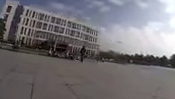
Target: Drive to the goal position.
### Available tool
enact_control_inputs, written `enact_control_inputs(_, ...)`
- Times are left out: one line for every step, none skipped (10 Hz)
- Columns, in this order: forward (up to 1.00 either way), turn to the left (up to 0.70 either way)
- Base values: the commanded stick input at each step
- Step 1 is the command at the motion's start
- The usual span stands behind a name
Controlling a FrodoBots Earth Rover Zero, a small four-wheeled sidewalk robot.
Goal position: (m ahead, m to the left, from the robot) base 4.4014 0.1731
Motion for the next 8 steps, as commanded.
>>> enact_control_inputs(0.85, 0.34)
enact_control_inputs(0.85, 0.34)
enact_control_inputs(0.85, 0.28)
enact_control_inputs(0.85, 0.20)
enact_control_inputs(0.85, 0.05)
enact_control_inputs(0.85, 0.00)
enact_control_inputs(0.85, 0.00)
enact_control_inputs(0.85, 0.00)
